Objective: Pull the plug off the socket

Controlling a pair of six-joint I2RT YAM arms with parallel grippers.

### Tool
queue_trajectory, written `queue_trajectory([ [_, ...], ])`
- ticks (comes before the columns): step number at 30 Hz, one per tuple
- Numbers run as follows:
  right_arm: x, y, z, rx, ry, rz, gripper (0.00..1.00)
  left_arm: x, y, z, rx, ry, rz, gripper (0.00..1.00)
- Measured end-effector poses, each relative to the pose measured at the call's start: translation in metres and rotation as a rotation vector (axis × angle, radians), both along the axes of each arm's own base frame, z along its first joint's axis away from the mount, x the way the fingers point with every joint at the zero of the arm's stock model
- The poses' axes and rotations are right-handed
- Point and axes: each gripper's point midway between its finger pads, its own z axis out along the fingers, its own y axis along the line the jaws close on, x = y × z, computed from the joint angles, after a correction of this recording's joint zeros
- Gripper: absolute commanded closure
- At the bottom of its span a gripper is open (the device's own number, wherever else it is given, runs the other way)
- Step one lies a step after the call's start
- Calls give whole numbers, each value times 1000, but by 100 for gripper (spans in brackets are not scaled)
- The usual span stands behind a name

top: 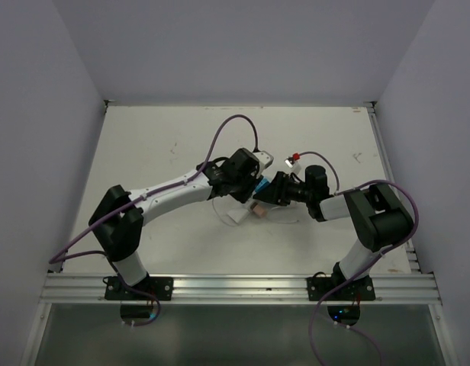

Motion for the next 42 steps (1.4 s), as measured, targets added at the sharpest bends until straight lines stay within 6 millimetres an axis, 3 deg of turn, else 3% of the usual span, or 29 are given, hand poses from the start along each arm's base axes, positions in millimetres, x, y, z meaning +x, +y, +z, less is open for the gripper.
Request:
queue_trajectory([
  [13, 10, 2, 1, -49, 1, -5, 100, 10, 8, 10, -36, 1, 25, 100],
  [15, 12, -1, -2, -58, 8, -20, 100, 16, 10, 28, -75, -34, 40, 100],
  [20, 15, -6, -8, -86, 14, -42, 100, 37, 24, 94, -222, -173, 100, 100],
  [24, 22, -14, -11, -96, 14, -76, 100, 46, 35, 111, -253, -217, 134, 100],
  [29, 25, -17, -9, -86, 7, -89, 100, 45, 50, 94, -237, -195, 185, 100],
  [36, 24, -16, -5, -73, 8, -88, 100, 29, 92, 38, -198, -113, 352, 100],
  [40, 19, -19, 0, -86, 15, -90, 77, 21, 127, 7, -199, -74, 495, 99],
  [42, 19, -21, 8, -99, 2, -94, 59, 23, 143, -4, -216, -67, 566, 97],
])
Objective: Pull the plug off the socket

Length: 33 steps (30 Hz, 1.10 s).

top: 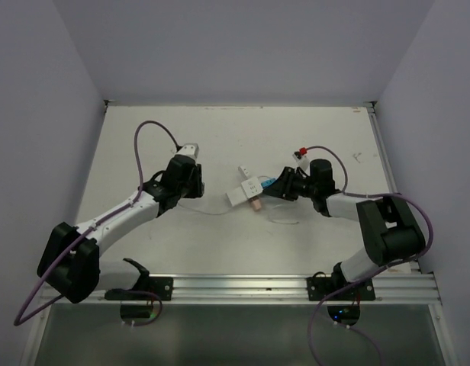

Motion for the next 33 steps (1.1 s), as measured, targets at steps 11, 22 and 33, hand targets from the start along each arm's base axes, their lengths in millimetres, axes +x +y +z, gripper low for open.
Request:
queue_trajectory([
  [11, -16, -20, 59, -123, -114, -13, 20, 35, 50, -12, -211, -71, 285, 81],
  [22, -54, -46, 107, -241, -236, -29, 18, 41, 77, -47, -380, -34, 413, 61],
  [33, -83, -60, 101, -335, -212, -33, 18, 44, 84, -31, -455, -67, 425, 10],
])
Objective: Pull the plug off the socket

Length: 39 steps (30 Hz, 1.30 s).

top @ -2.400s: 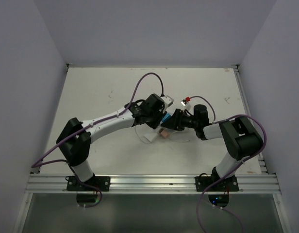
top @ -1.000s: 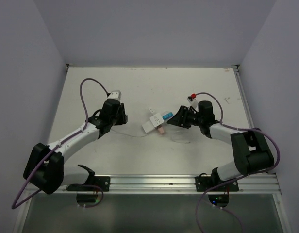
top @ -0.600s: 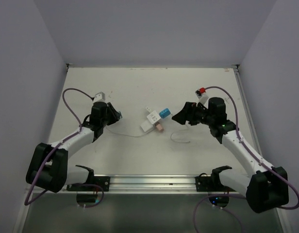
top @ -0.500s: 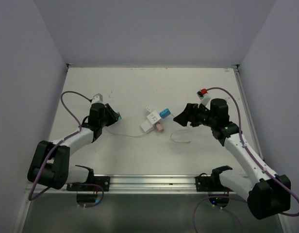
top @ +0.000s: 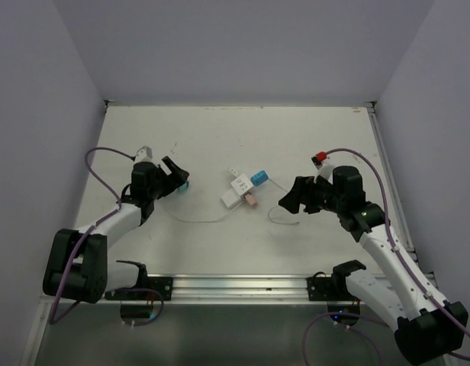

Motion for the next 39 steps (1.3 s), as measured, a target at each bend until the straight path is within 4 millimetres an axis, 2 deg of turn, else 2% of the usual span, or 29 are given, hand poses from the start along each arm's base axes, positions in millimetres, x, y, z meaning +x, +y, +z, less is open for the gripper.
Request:
queue_trajectory([
  [3, -5, 4, -6, -32, 15, 15, 18, -4, 1, 14, 3, -27, -3, 0],
  [7, -7, 18, -11, -97, 17, 50, 18, -14, 7, 33, 38, -28, -3, 0],
  [14, 1, 48, -26, -270, 4, 107, 19, -24, 20, 100, 135, -117, -9, 0],
  [17, 9, 63, -34, -370, -16, 120, 21, -35, 23, 120, 157, -155, -20, 0],
  [23, 26, 85, -53, -551, -55, 107, 31, -58, 23, 114, 186, -112, -71, 0],
  [32, 41, 90, -84, -665, -40, 84, 34, -76, 19, 100, 191, -60, -131, 0],
  [39, 47, 98, -105, -696, -24, 102, 40, -82, 13, 84, 172, -19, -166, 0],
])
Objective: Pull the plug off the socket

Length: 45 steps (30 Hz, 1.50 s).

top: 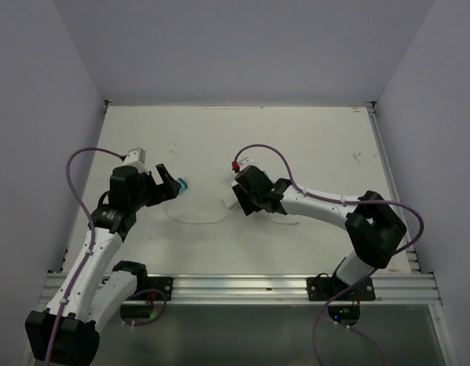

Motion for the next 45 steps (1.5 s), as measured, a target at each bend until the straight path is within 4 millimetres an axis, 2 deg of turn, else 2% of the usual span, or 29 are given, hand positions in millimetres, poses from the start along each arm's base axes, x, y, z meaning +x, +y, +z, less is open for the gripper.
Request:
queue_trajectory([
  [5, 6, 5, -7, -9, -5, 6, 46, -1, -4, -2, -11, 11, -18, 0],
  [10, 10, 8, -17, -25, -5, 17, 59, 0, -7, -6, -21, 23, -32, 0],
  [13, 11, 9, -19, -30, -7, 24, 75, -2, -9, -11, -29, 38, -42, 0],
  [14, 11, 9, -19, -30, -9, 24, 83, -2, -10, -12, -36, 44, -44, 0],
  [17, 13, 8, -18, -29, -14, 22, 97, 0, -14, -14, -51, 55, -50, 1],
  [19, 14, 8, -17, -17, -9, 22, 100, 1, -17, -15, -65, 63, -58, 0],
  [28, 16, 5, 3, 133, 2, 28, 100, 18, -45, -27, -210, 135, -111, 0],
  [33, 11, 14, 5, 192, 16, 59, 100, 33, -64, -34, -303, 187, -124, 1],
  [36, 9, 19, 4, 223, 21, 73, 100, 42, -84, -36, -333, 211, -152, 0],
  [39, 10, 22, 4, 247, 22, 77, 100, 48, -112, -42, -363, 245, -194, 0],
  [42, 10, 24, 4, 264, 28, 83, 100, 46, -138, -53, -411, 295, -224, 0],
  [45, 10, 25, 4, 277, 28, 82, 100, 44, -151, -63, -448, 340, -216, 0],
])
